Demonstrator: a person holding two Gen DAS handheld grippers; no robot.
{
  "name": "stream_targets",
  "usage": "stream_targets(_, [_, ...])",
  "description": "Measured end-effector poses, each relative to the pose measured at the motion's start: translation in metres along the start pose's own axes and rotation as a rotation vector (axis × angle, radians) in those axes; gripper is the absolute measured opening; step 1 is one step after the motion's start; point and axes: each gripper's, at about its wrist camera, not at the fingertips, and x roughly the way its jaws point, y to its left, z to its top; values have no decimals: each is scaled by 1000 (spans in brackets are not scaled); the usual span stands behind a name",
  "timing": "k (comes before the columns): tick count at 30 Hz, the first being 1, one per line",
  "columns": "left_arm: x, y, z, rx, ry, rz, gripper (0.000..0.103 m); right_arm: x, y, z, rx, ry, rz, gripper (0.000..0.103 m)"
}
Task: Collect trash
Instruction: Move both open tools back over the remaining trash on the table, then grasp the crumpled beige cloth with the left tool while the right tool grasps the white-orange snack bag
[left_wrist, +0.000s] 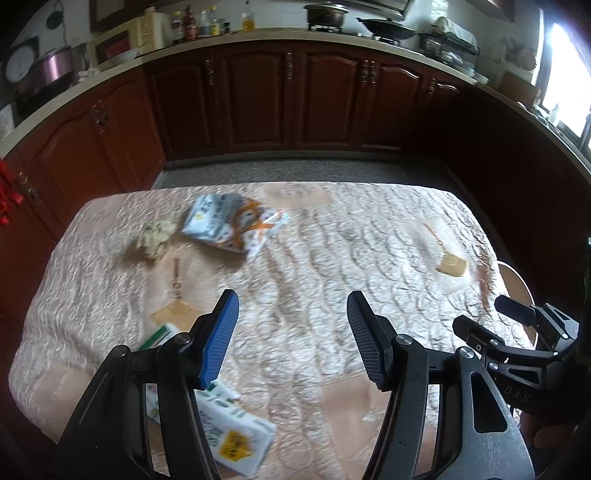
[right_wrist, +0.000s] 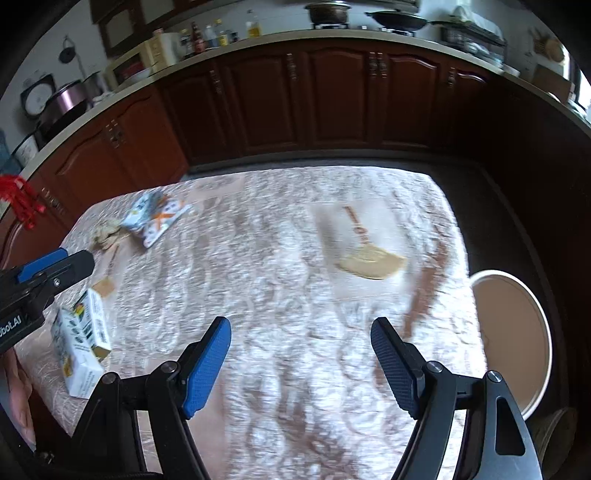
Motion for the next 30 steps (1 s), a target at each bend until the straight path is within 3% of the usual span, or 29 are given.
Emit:
stream_targets(7, [-5, 32, -5, -38, 8, 34, 60, 8, 34, -4, -67, 16, 37, 76])
stream_targets(17, [7, 105, -5, -163, 73, -3, 60, 22, 71, 3, -130, 37, 98, 76])
stream_targets(22, [29, 147, 4, -242, 111, -43, 61, 41, 92, 23, -177, 43, 131, 76])
stream_targets(30, [69, 193, 30, -294, 109, -49, 65, 91, 125, 77, -232, 57, 218, 76])
